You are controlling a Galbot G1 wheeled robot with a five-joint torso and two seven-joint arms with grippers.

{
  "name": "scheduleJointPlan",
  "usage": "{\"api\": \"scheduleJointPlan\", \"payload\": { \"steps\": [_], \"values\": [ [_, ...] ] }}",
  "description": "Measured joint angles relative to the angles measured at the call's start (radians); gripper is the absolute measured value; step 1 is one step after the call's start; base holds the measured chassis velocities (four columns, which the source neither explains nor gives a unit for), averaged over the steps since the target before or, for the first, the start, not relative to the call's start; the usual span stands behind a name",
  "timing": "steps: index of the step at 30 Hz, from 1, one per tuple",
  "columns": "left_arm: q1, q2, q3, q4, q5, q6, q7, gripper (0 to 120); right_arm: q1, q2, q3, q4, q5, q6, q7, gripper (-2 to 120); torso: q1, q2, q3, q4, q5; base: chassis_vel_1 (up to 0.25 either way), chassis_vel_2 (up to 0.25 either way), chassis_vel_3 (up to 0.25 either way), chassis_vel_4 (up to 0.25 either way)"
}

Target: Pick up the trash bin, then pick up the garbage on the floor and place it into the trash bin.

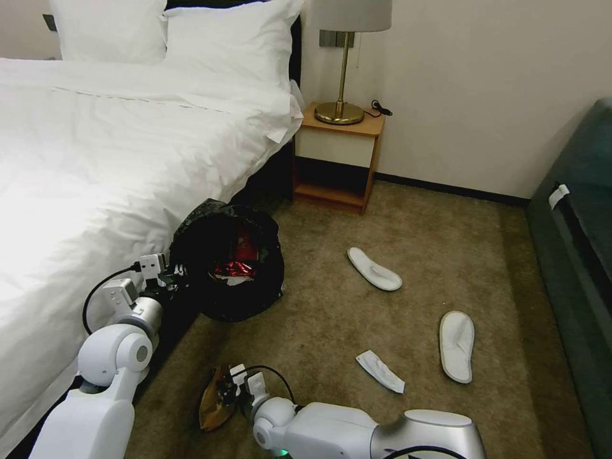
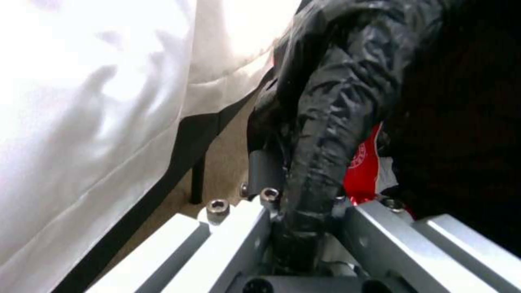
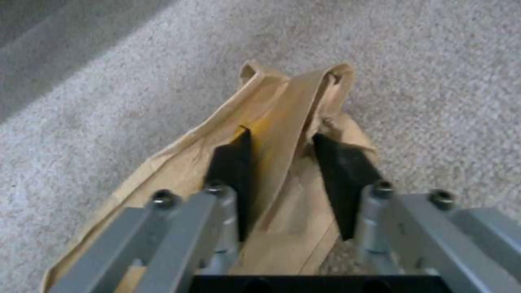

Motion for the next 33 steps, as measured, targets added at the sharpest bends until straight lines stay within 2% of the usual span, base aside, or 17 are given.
{"api": "scheduleJointPlan", "payload": {
  "steps": [1, 3, 4, 6, 8, 21, 26, 33],
  "values": [
    [0.000, 0.000, 0.000, 0.000, 0.000, 0.000, 0.000, 0, 0.000, 0.000, 0.000, 0.000, 0.000, 0.000, 0.000, 25, 0.000, 0.000, 0.000, 0.0000, 0.0000, 0.000, 0.000, 0.000, 0.000],
    [-0.003, 0.000, 0.000, 0.001, -0.001, -0.001, 0.000, 0, 0.003, 0.000, 0.007, -0.006, -0.005, 0.003, 0.001, 13, 0.000, 0.000, 0.000, -0.0001, 0.0000, 0.000, 0.000, 0.000, 0.000],
    [-0.003, 0.000, 0.000, 0.001, -0.001, -0.001, 0.000, 0, 0.003, 0.000, 0.007, -0.006, -0.005, 0.003, 0.001, 13, 0.000, 0.000, 0.000, -0.0001, 0.0000, 0.000, 0.000, 0.000, 0.000],
    [-0.003, 0.000, -0.001, 0.001, -0.002, -0.001, 0.000, 0, 0.004, -0.001, 0.010, -0.008, -0.008, 0.007, 0.001, 4, 0.000, 0.000, 0.000, -0.0001, 0.0000, 0.000, 0.000, 0.000, 0.000],
    [-0.002, 0.001, -0.002, 0.001, -0.002, -0.002, 0.000, 0, 0.004, -0.001, 0.010, -0.009, -0.009, 0.008, 0.002, 0, 0.000, 0.000, 0.000, -0.0001, 0.0000, 0.000, 0.000, 0.000, 0.000],
    [0.006, 0.004, -0.009, -0.002, -0.005, -0.005, 0.002, 0, 0.007, -0.001, 0.018, -0.019, -0.025, 0.020, 0.007, 0, 0.000, 0.000, 0.000, -0.0001, -0.0002, 0.000, 0.000, 0.000, 0.000],
    [0.004, 0.003, -0.018, 0.004, -0.014, -0.005, 0.002, 0, 0.015, -0.007, 0.021, 0.031, -0.026, 0.023, 0.034, 0, 0.000, 0.000, 0.000, 0.0000, 0.0000, 0.000, 0.000, 0.000, 0.000],
    [-0.013, 0.008, -0.035, 0.019, -0.028, -0.006, 0.003, 0, 0.046, -0.123, 0.017, 0.177, 0.002, 0.029, 0.091, 0, 0.000, 0.000, 0.000, -0.0003, -0.0001, 0.000, 0.000, 0.000, 0.000]
  ]
}}
